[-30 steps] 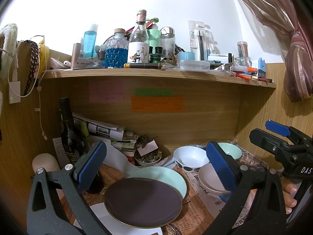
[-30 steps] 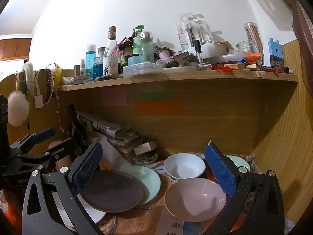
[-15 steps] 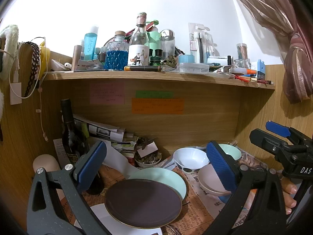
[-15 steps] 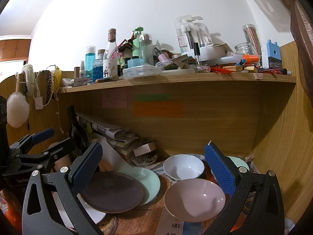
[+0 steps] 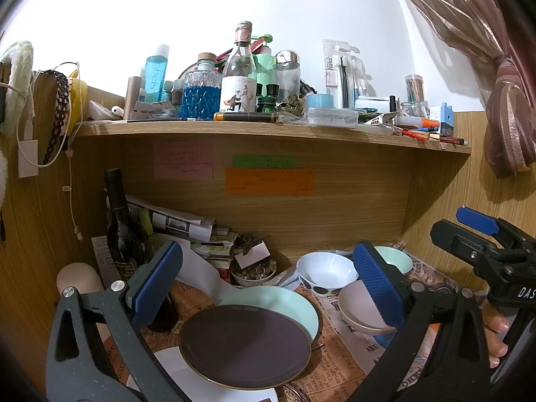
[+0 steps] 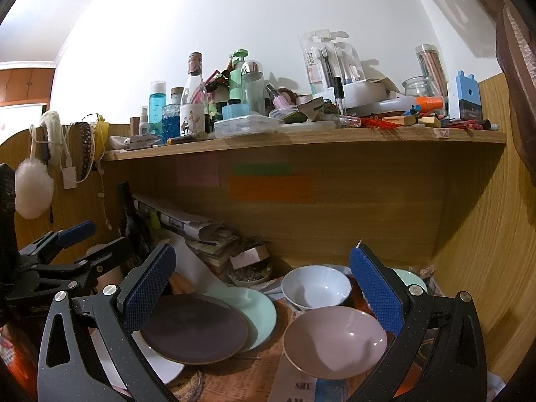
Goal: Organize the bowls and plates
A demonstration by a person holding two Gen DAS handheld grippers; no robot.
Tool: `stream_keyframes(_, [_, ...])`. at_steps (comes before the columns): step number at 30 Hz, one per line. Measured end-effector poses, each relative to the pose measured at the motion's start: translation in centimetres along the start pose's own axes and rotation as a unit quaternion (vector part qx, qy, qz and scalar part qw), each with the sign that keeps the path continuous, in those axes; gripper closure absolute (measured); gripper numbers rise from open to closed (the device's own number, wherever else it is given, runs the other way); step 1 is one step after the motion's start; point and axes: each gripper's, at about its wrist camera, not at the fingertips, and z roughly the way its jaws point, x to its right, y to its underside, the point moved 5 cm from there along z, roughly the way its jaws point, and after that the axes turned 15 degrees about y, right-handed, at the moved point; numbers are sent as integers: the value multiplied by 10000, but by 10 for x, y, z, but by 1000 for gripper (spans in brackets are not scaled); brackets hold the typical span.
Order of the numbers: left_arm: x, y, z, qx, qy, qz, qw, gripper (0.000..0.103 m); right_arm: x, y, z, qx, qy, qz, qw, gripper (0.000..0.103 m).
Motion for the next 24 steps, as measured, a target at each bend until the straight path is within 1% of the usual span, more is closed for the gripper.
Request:
stream_keyframes(8, [1,0,-2,14,-4,17,10000,0,-1,0,-1,8,-24,14,10000,0])
stream_keyframes(24, [-5,3,-1,-78,2,-72,9999,0,-3,1,0,-29,-46,75,10000,0])
